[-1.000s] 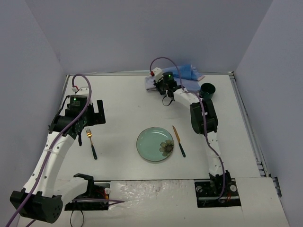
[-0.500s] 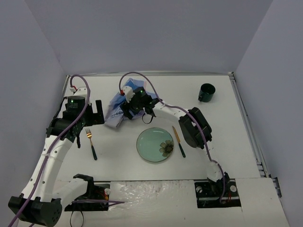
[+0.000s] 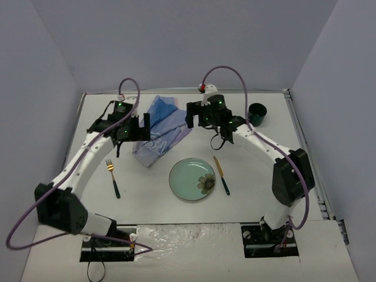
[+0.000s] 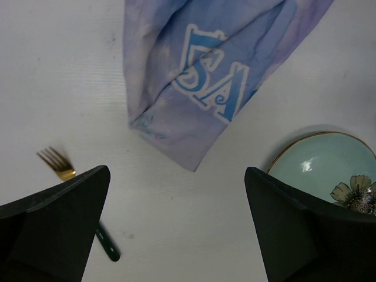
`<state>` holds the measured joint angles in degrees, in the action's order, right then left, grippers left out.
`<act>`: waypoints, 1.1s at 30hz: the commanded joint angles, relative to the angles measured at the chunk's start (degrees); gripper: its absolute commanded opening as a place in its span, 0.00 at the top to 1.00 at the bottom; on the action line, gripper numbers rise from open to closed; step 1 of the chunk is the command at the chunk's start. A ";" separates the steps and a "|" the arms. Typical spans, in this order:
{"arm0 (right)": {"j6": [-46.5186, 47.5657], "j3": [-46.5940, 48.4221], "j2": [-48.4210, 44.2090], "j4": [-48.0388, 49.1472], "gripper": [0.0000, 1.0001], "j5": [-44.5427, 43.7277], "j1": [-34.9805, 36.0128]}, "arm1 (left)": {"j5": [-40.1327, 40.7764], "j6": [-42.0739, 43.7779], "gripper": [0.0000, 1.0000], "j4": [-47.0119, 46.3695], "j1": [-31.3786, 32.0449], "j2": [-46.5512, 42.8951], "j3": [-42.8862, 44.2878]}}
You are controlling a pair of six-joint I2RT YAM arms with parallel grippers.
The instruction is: Set the dinner table for one person
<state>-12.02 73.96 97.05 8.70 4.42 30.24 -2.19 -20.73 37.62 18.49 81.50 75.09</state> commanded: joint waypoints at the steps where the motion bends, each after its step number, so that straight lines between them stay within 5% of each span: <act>1: -11.17 -8.27 -6.06 -0.68 0.00 -3.58 -4.04 | -0.60 -4.01 0.03 -3.73 5.71 10.49 9.13; 12: -14.47 -13.75 -10.65 -2.29 0.02 -2.28 -5.36 | 7.65 -3.50 0.20 -1.19 12.91 38.36 33.97; 16: -14.79 -13.92 -10.48 -2.45 0.02 -1.45 -5.36 | 7.73 -3.09 0.34 0.65 13.06 42.70 38.29; 33: -13.98 -10.52 -4.99 -2.37 0.03 2.11 -5.30 | 9.23 -3.30 0.46 1.42 11.87 48.93 41.91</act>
<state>-25.97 59.81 91.25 4.05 5.15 24.47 5.86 -24.12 39.12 31.40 130.84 113.47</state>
